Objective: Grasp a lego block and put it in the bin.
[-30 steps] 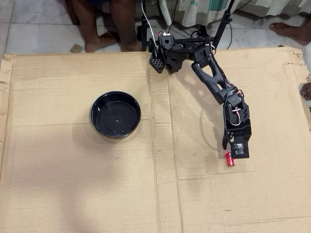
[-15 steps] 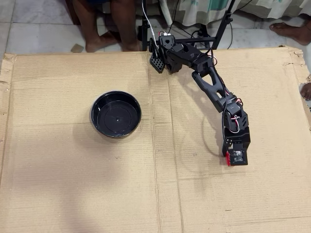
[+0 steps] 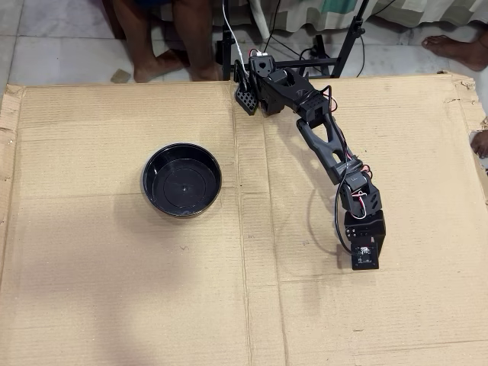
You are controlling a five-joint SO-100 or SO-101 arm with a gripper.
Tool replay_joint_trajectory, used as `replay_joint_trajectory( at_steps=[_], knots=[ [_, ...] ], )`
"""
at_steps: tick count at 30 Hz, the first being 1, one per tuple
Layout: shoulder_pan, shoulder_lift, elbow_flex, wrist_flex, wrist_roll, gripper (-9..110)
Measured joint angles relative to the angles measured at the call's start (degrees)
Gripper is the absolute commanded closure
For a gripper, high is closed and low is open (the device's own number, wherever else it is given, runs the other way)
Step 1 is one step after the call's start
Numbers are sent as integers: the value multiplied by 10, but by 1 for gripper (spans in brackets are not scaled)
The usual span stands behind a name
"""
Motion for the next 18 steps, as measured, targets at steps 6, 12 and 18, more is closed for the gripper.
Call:
replay_joint_trajectory(
  at_steps=[6,12,18],
  knots=[
    [0,0,0,-1,0,100],
    [2,2,0,-1,0,101],
    [11,42,1,62,0,101]
  ],
)
